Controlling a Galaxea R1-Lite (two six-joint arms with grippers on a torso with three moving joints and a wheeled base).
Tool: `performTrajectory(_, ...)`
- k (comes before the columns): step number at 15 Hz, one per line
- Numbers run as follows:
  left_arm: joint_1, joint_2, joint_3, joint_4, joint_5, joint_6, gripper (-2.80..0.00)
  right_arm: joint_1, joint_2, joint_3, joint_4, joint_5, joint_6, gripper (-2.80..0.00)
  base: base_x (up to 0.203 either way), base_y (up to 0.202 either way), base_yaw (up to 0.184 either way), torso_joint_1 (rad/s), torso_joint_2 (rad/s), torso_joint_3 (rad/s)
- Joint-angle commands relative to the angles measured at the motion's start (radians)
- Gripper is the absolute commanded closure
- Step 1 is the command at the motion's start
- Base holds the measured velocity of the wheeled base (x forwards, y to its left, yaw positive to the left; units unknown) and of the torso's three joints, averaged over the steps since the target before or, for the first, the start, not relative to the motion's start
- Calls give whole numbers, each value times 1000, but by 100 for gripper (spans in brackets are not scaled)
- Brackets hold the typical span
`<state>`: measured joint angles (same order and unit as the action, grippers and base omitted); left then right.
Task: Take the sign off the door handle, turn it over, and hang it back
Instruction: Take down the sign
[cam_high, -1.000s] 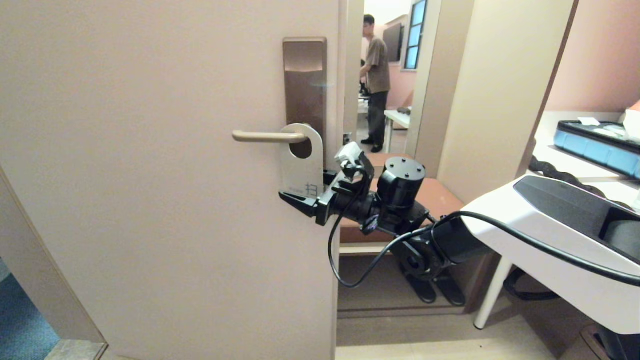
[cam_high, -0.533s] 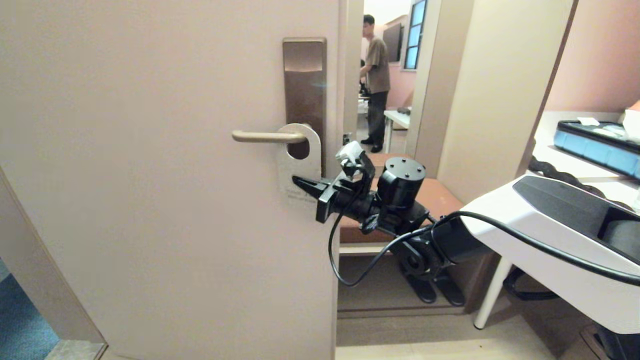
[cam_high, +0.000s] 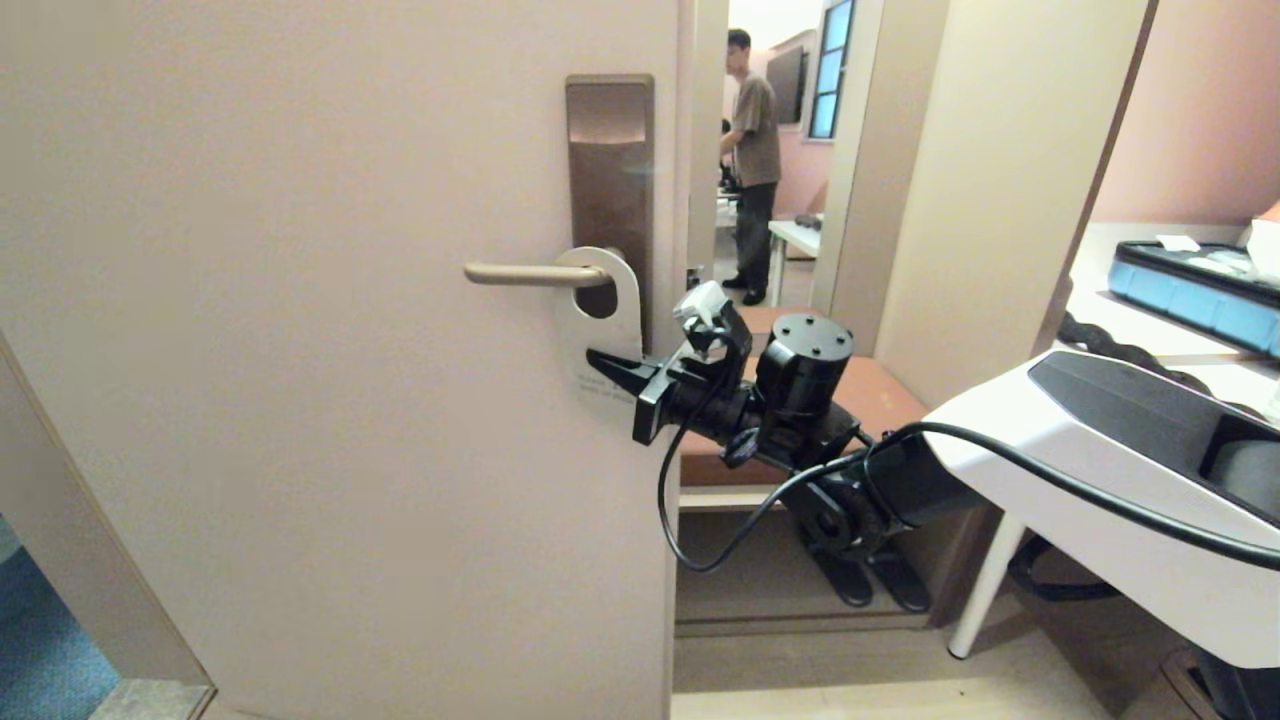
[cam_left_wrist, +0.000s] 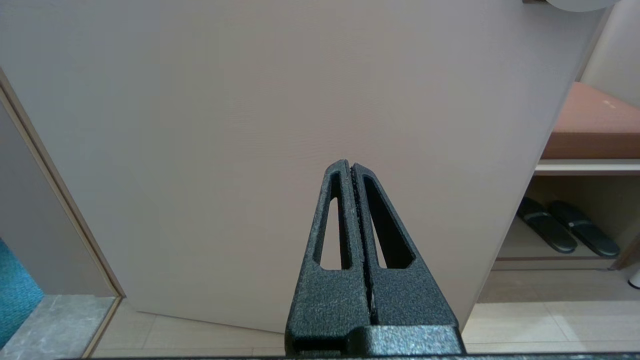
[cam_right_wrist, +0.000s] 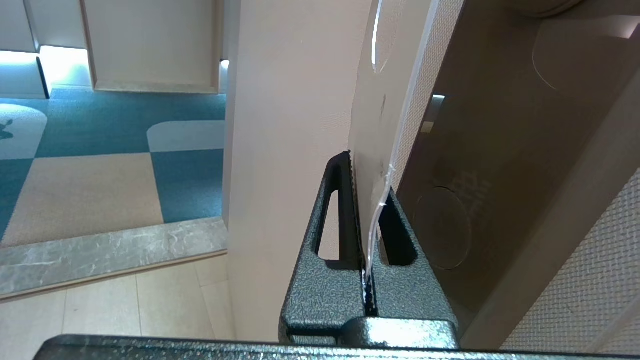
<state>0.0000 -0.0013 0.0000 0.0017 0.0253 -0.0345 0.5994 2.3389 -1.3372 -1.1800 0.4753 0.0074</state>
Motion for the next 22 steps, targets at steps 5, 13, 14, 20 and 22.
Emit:
performTrajectory(5,0,1,0,0,1,-1,0,21,0,-13,-2,-59,-6,0,0,0,0,0,0,0)
performTrajectory(13,0,1,0,0,1,-1,0,102,20,-104,52,-211,-23,0,0,0,0,0,0,0)
performTrajectory(14,0,1,0,0,1,-1,0,106,28,-117,53,-234,-24,0,0,0,0,0,0,0)
performTrajectory(20,0,1,0,0,1,-1,0,143,53,-207,137,-389,-69,0,0,0,0,0,0,0)
performTrajectory(22,0,1,0,0,1,-1,0,155,77,-258,152,-457,-94,0,0,0,0,0,0,0)
